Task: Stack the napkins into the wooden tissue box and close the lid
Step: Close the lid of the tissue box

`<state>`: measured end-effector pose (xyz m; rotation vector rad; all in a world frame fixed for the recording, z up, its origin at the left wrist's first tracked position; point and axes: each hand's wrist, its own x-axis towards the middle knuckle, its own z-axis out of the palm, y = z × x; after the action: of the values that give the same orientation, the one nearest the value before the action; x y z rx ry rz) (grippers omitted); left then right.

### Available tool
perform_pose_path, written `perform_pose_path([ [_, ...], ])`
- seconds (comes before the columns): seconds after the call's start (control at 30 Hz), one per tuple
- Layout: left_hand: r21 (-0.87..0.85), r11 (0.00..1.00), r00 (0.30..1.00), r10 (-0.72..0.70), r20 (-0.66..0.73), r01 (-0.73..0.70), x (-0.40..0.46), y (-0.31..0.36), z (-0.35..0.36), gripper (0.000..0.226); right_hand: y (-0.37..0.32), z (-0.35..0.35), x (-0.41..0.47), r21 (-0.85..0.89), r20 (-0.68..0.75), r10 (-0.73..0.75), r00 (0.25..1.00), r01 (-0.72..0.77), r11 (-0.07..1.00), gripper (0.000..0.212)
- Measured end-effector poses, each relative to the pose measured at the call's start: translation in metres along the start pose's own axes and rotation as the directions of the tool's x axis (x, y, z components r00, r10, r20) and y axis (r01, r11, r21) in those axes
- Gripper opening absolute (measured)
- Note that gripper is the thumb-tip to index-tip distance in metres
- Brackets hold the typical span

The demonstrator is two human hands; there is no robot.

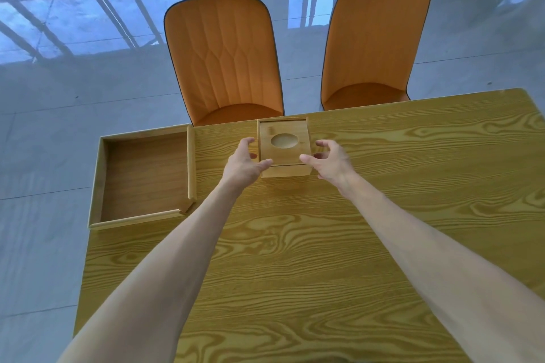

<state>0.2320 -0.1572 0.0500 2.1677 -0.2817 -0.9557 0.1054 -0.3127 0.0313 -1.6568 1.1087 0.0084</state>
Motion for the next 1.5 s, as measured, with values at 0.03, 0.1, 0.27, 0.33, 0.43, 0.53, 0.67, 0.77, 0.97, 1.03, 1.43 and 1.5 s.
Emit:
perform_pose_path([
  [0.03, 0.030, 0.999, 1.000, 0.022, -0.007, -0.021, 0.000, 0.000, 0.000, 0.078, 0.000, 0.001, 0.000, -0.011, -0.005, -0.007, 1.000, 0.007, 1.000, 0.070],
  [0.1, 0.101, 0.993, 0.998, 0.059, -0.013, -0.057, 0.001, 0.001, 0.001, 0.083, 0.001, 0.002, 0.000, -0.028, -0.012, -0.020, 1.000, 0.019, 0.999, 0.069],
  [0.27, 0.299, 0.944, 0.990, 0.143, 0.001, -0.137, 0.002, 0.000, 0.005, 0.088, 0.002, 0.002, 0.000, -0.101, -0.033, -0.058, 0.998, 0.054, 0.993, 0.067],
  [0.33, 0.332, 0.930, 0.987, 0.160, 0.014, -0.155, 0.003, -0.001, 0.007, 0.090, 0.003, 0.001, 0.000, -0.125, -0.033, -0.070, 0.997, 0.065, 0.990, 0.067],
  [0.43, 0.285, 0.948, 0.990, 0.140, 0.030, -0.143, 0.006, 0.000, 0.007, 0.091, 0.002, 0.000, -0.001, -0.179, -0.061, -0.126, 0.990, 0.113, 0.977, 0.067],
  [0.53, 0.387, 0.902, 0.979, 0.205, 0.010, -0.193, 0.005, 0.002, 0.008, 0.084, -0.006, 0.001, 0.001, -0.402, -0.173, -0.360, 0.917, 0.268, 0.876, 0.054],
  [0.67, 0.584, 0.776, 0.945, 0.323, -0.040, -0.240, 0.003, -0.001, 0.009, 0.071, -0.029, 0.006, 0.007, -0.642, -0.036, -0.591, 0.806, 0.435, 0.632, 0.029],
  [0.77, 0.646, 0.720, 0.935, 0.353, -0.028, -0.253, 0.005, -0.005, 0.011, 0.067, -0.045, 0.012, 0.014, -0.752, 0.115, -0.625, 0.772, 0.479, 0.453, 0.028],
  [0.97, 0.622, 0.747, 0.956, 0.294, 0.004, -0.232, 0.012, -0.018, 0.015, 0.069, -0.063, 0.020, 0.024, -0.804, 0.321, -0.565, 0.760, 0.534, 0.261, 0.033],
  [1.03, 0.617, 0.753, 0.957, 0.291, -0.001, -0.228, 0.013, -0.021, 0.016, 0.069, -0.066, 0.022, 0.025, -0.803, 0.335, -0.557, 0.760, 0.539, 0.253, 0.031],
  [1.43, 0.607, 0.763, 0.960, 0.282, -0.003, -0.222, 0.015, -0.028, 0.018, 0.068, -0.063, 0.027, 0.034, -0.819, 0.429, -0.585, 0.688, 0.570, 0.069, 0.016],
  [1.5, 0.610, 0.761, 0.960, 0.281, -0.004, -0.220, 0.014, -0.028, 0.018, 0.068, -0.061, 0.026, 0.034, -0.816, 0.431, -0.592, 0.680, 0.574, 0.065, 0.016],
])
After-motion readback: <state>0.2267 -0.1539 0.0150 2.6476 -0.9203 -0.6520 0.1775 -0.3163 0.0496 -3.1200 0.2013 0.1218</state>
